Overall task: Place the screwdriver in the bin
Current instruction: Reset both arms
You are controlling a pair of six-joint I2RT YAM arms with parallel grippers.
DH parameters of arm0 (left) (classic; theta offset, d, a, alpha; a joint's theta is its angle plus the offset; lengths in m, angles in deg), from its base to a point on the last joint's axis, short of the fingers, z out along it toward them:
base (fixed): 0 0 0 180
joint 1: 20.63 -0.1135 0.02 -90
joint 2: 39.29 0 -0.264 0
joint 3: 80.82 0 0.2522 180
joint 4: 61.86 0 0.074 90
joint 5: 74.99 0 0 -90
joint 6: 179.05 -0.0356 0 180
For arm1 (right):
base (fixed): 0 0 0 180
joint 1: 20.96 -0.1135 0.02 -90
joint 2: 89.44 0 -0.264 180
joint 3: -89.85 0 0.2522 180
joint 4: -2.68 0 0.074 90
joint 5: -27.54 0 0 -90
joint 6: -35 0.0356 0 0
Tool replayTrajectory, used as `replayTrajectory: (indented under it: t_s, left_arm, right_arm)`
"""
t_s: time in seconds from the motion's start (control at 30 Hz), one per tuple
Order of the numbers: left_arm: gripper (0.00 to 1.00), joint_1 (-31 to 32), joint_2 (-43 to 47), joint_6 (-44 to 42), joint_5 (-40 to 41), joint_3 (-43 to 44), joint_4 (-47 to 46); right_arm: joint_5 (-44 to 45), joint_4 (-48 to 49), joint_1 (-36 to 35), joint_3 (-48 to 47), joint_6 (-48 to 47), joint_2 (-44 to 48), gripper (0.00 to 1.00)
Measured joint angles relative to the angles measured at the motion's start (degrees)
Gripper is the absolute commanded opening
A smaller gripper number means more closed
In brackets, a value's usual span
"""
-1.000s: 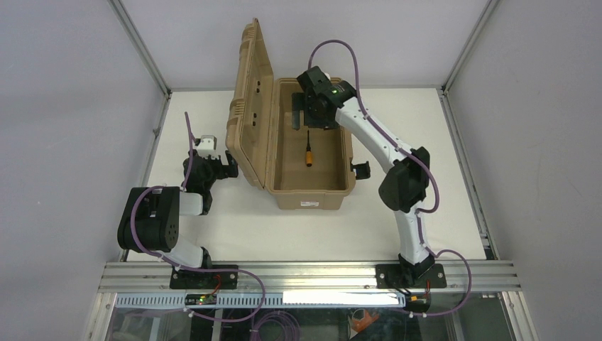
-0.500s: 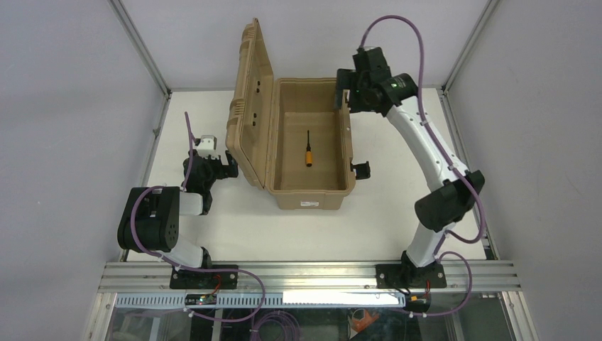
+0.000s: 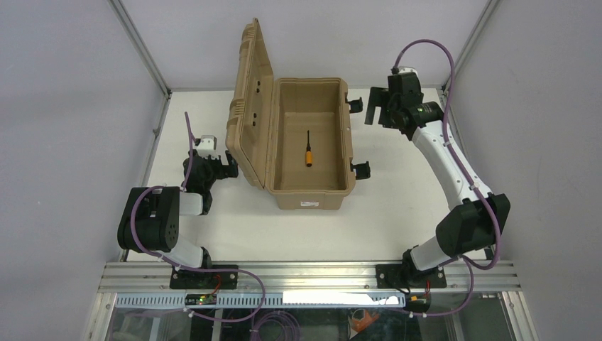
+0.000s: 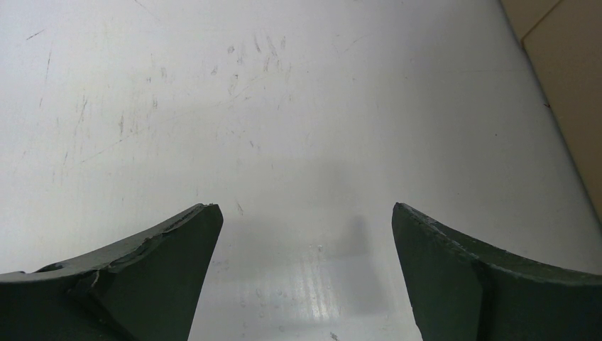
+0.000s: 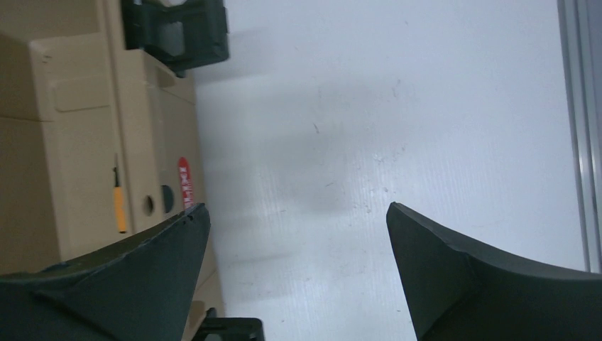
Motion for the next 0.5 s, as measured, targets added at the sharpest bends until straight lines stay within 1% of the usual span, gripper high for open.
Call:
replayTrajectory:
  t_s: [0.2,0.5]
  left_arm:
    - [0.99,0.0,0.0,0.0,0.0,0.0,0.0]
    - [0.99,0.0,0.0,0.0,0.0,0.0,0.0]
  right_arm:
    - [0.0,6.8,1.9,11.0,-0.9,2.6,0.99]
    - [0.2,16.0,2.5,21.4,-1.5,2.6,0.99]
